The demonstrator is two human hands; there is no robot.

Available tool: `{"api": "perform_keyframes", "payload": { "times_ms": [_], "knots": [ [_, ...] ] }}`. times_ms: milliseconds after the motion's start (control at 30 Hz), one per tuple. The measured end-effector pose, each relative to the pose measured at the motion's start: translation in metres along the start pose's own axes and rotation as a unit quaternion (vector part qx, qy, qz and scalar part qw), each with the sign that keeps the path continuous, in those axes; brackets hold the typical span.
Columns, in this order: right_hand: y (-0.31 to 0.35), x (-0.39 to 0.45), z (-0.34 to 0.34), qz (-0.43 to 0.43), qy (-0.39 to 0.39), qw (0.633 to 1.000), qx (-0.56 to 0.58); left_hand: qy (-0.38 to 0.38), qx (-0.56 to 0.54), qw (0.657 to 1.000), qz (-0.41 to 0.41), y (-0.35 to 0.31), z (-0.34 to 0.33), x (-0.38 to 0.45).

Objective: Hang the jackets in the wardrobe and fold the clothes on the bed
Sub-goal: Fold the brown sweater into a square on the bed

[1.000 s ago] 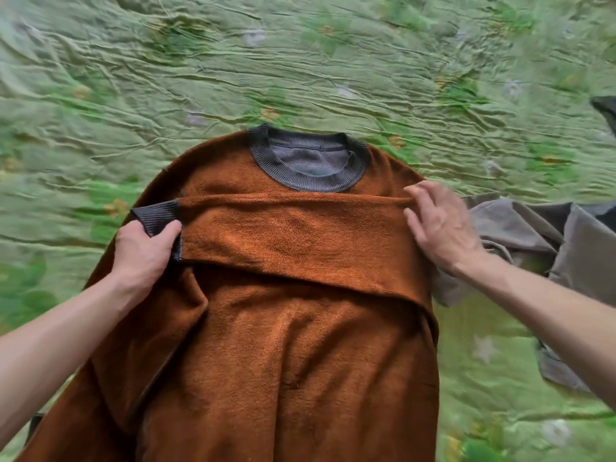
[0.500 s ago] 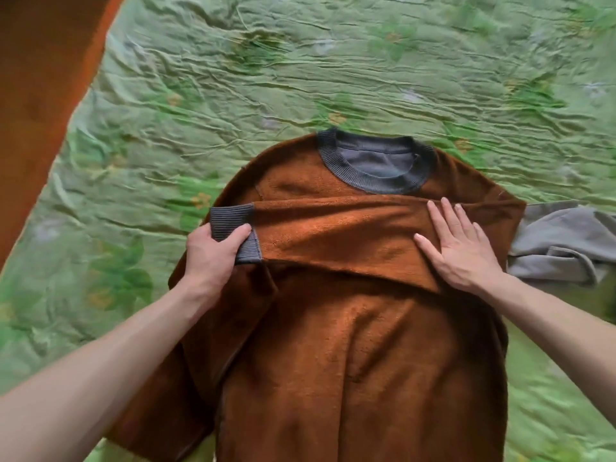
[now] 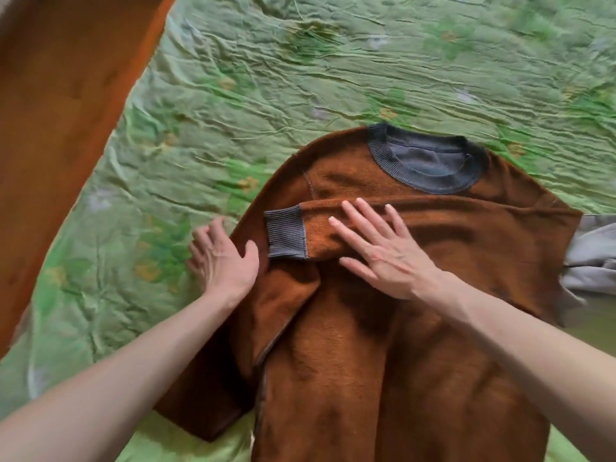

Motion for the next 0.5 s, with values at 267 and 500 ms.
{"api": "perform_keyframes", "payload": {
  "times_ms": [267, 500],
  "knots": [
    [0.027, 0.02, 0.001, 0.002, 0.137, 0.99, 0.042, 0.302, -0.106, 0.941, -0.11, 0.042, 0.029, 0.022],
    [0.066, 0.088, 0.064, 0.052, -0.124, 0.984, 0.113, 0.345, -0.282, 0.894, -0.055, 0.032, 0.08, 0.041]
  ]
}}
Point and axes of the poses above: each hand's wrist, its own x-axis towards the middle knuckle, its own z-axis out of the back of the hand, y = z × x, the point moved 3 cm from there along x, towards the middle knuckle, and after that the axes turned 3 degrees about x, right-handed, at the moved point
